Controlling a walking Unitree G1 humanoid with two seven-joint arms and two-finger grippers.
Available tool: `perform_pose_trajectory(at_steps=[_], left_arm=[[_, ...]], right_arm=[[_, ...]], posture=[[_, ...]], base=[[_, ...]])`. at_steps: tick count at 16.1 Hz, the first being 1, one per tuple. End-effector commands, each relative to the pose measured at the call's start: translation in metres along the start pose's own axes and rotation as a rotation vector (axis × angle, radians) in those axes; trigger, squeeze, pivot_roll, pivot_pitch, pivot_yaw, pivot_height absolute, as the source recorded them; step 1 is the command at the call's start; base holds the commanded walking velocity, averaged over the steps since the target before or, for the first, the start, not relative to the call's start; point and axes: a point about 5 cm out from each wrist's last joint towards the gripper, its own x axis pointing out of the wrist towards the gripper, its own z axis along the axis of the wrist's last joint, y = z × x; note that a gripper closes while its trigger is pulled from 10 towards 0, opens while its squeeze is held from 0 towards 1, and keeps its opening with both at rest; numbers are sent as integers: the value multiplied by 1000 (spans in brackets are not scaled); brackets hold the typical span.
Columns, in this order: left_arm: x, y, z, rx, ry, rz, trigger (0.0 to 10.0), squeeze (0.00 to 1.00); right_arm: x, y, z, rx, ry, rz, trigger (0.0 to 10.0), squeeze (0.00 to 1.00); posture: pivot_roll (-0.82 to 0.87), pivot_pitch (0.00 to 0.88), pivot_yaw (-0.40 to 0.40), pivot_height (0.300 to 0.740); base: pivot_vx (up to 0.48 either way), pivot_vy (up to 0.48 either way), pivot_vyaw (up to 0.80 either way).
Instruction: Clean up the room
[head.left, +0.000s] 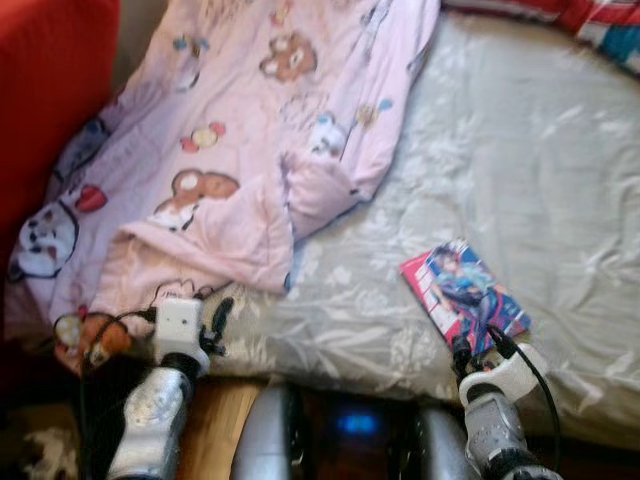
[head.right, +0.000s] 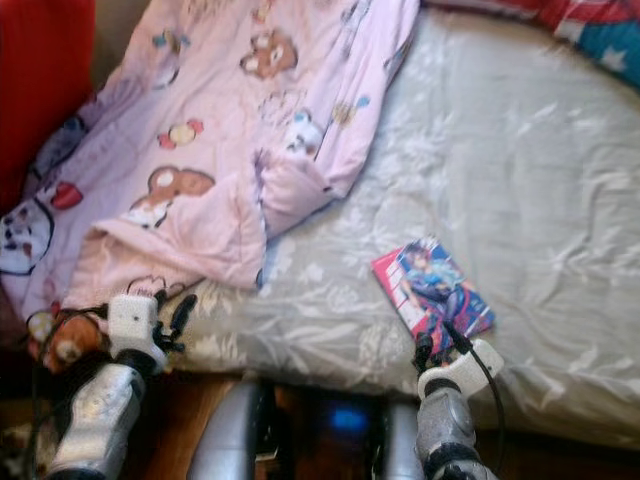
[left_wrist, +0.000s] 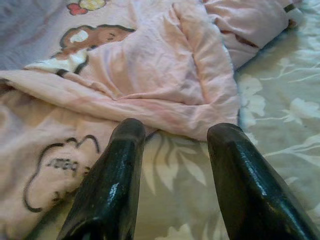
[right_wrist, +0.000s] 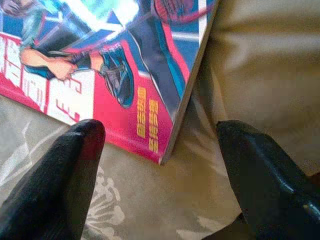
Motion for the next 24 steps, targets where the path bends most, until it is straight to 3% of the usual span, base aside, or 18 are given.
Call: perform_pose_trajectory(at_steps=[1,7,16,22,24], left_arm=[[-10,11,-3,7,36,23,10000,0],[-23,12,-2,31,69,7,10000,0],[-27,13,4,43,98,0,10000,0],[-25,12,3,35,109,2,10000,0],[-23,10,1,30,113,0,10000,0]], right_arm=[[-5,-7,-12,45,35,-21,10000,0],[-9,-13,-21,120,51,-25,10000,0],[-4,7,-7,201,-62,116,10000,0],[-7,-1,-5,214,-103,103,10000,0],[-16,-20,-14,199,-99,51,10000,0]], posture=[[263,390,122,645],[296,401,147,645],[290,402,157,645],[272,396,151,645],[252,388,141,645]], base=[[0,0,0],[0,0,0],[0,0,0],[0,0,0],[0,0,0]])
